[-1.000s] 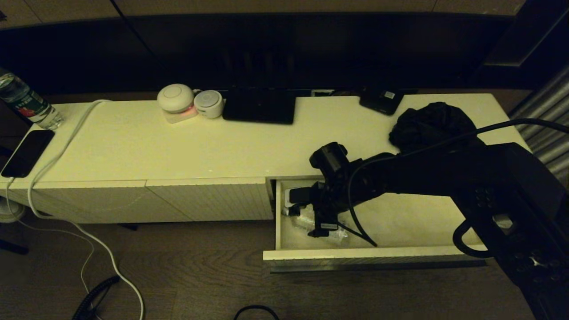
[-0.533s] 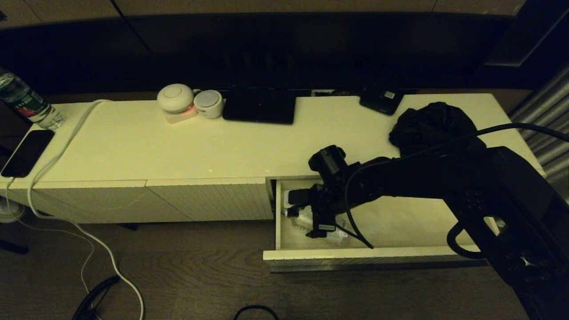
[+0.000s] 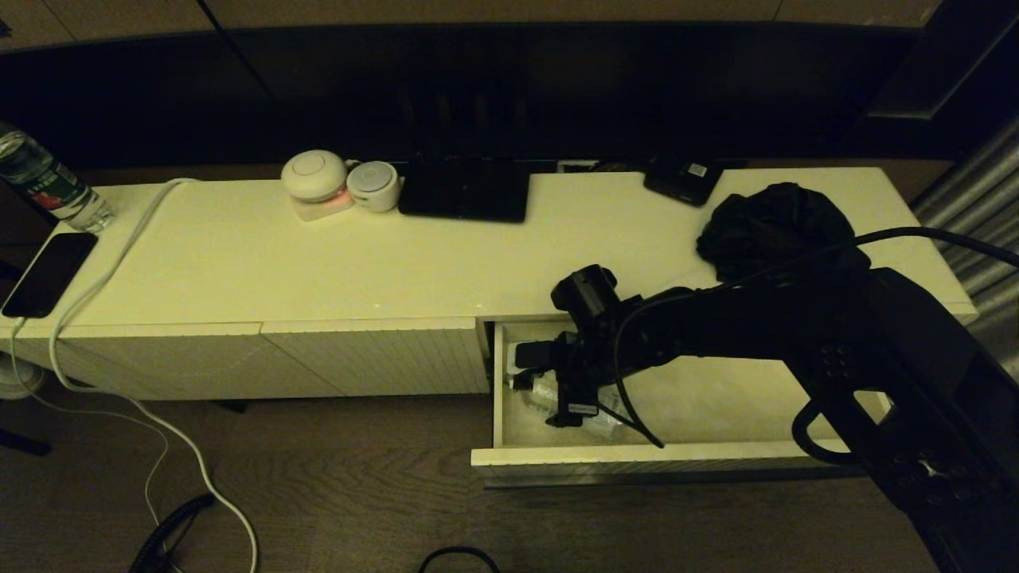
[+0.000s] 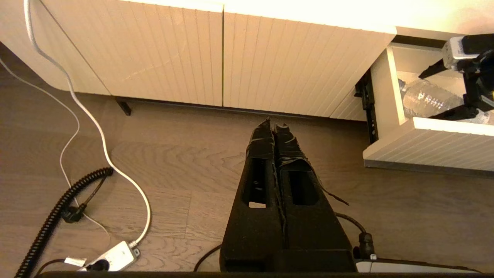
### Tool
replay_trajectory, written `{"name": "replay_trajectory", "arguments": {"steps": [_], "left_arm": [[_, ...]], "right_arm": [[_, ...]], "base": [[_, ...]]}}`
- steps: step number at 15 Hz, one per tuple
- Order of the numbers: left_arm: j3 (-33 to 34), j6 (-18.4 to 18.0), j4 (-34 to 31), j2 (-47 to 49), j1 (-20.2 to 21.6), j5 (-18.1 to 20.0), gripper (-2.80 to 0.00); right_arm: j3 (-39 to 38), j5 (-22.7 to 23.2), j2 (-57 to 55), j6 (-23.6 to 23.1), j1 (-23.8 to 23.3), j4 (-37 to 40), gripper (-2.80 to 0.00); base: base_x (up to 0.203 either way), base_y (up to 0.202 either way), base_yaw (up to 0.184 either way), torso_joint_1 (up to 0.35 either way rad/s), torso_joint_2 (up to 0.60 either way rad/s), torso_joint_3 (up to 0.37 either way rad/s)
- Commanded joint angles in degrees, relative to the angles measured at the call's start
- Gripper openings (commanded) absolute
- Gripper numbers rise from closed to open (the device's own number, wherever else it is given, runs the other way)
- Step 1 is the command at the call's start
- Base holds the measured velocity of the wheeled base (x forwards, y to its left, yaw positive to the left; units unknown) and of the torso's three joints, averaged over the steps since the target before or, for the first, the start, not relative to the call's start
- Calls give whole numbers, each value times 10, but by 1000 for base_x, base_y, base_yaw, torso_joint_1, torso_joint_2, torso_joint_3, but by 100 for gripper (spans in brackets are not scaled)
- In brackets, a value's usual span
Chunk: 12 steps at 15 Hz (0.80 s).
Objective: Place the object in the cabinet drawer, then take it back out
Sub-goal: Take the mineral water out of the drawer and put it on the table
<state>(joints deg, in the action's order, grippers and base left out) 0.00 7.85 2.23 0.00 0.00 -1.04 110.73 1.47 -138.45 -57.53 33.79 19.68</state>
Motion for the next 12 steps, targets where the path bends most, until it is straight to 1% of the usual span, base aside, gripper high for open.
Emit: {"name": "replay_trajectory", "arguments": {"steps": [1, 3, 4, 12], "left_arm": [[0, 1, 1, -1, 0, 0, -280], [0, 1, 1, -1, 0, 0, -280], [0, 1, 1, -1, 0, 0, -280], [0, 1, 0, -1, 0, 0, -280]], "right_arm": [[0, 0, -9, 2, 2, 0, 0], [0, 0, -9, 2, 2, -1, 0], [0, 2, -9, 2, 2, -1, -280], [0, 7, -6, 2, 2, 0, -280]], "base": [[0, 0, 0, 0, 0, 0], [0, 0, 0, 0, 0, 0], [0, 0, 0, 0, 0, 0], [0, 0, 0, 0, 0, 0]]}}
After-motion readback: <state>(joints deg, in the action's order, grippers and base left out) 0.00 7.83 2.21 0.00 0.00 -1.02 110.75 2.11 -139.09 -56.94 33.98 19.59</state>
